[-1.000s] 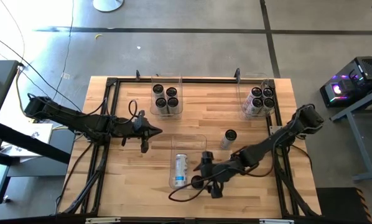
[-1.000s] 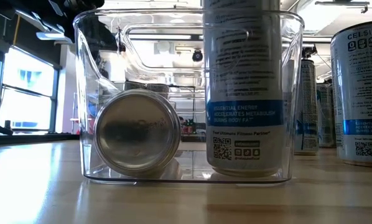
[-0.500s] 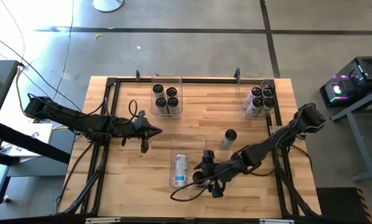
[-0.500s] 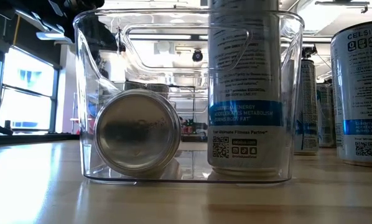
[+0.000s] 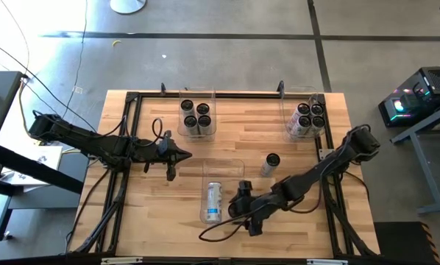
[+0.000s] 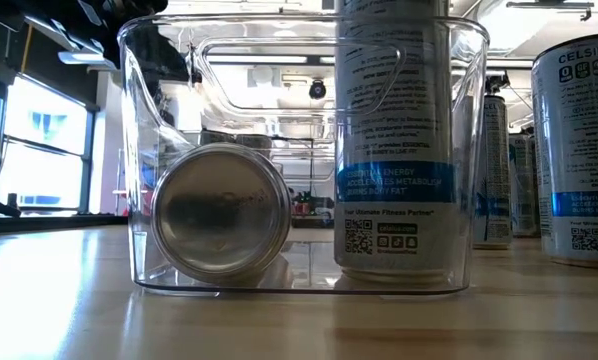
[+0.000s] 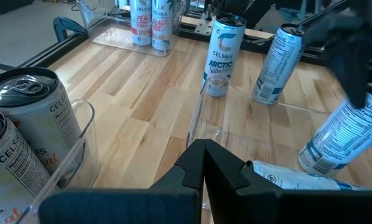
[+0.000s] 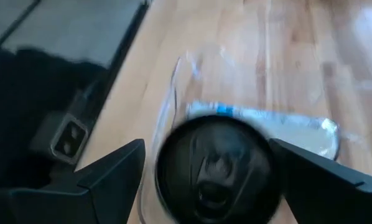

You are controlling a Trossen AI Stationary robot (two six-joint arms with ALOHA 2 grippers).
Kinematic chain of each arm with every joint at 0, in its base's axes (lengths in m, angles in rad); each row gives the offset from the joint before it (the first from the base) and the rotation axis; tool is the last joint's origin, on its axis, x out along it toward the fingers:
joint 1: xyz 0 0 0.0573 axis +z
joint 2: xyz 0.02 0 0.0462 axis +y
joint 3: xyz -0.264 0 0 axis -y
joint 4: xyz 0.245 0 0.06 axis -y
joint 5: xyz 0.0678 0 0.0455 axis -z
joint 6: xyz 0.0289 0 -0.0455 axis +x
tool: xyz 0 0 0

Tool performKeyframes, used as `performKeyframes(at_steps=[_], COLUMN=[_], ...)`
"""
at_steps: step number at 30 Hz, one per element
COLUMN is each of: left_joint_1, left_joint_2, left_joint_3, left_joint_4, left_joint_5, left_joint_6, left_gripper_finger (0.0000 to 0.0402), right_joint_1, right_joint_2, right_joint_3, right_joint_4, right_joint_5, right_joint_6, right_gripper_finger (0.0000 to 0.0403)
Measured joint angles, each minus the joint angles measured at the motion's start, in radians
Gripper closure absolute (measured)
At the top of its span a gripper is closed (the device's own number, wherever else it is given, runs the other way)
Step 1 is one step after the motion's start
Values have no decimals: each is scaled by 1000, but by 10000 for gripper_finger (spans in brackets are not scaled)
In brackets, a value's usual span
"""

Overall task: Sort soda cans
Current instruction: Adjust the white/blue soda cans

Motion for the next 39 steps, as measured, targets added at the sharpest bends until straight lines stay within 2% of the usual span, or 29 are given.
performKeyframes(at_steps=[8,11,15,16,18,22,24,27,33,39], left_joint_1=[0,0,0,0,0,0,0,0,0,0], left_joint_2=[0,0,0,0,0,0,0,0,0,0], left_joint_3=[0,0,0,0,0,0,0,0,0,0], left_joint_4=[0,0,0,0,0,0,0,0,0,0], left_joint_5=[0,0,0,0,0,0,0,0,0,0], left_joint_6=[0,0,0,0,0,1,0,0,1,1], left_gripper_finger=[401,401,401,401,401,401,401,401,401,401], right_joint_1=[1,0,-6,-8,-13,-39,-67,-132,-255,-275], right_joint_2=[5,4,1,-1,-14,-64,-90,-102,-65,-58], right_joint_3=[-1,-1,-1,-1,-1,-2,-2,-1,0,0], right_joint_4=[-32,-29,-31,-34,-49,-80,-106,-131,-141,-172], right_joint_5=[26,33,33,38,79,235,272,252,92,83], right_joint_6=[19,19,-10,-20,-50,-95,-101,-95,-94,-111], right_gripper_finger=[74,102,161,162,162,162,162,162,162,162])
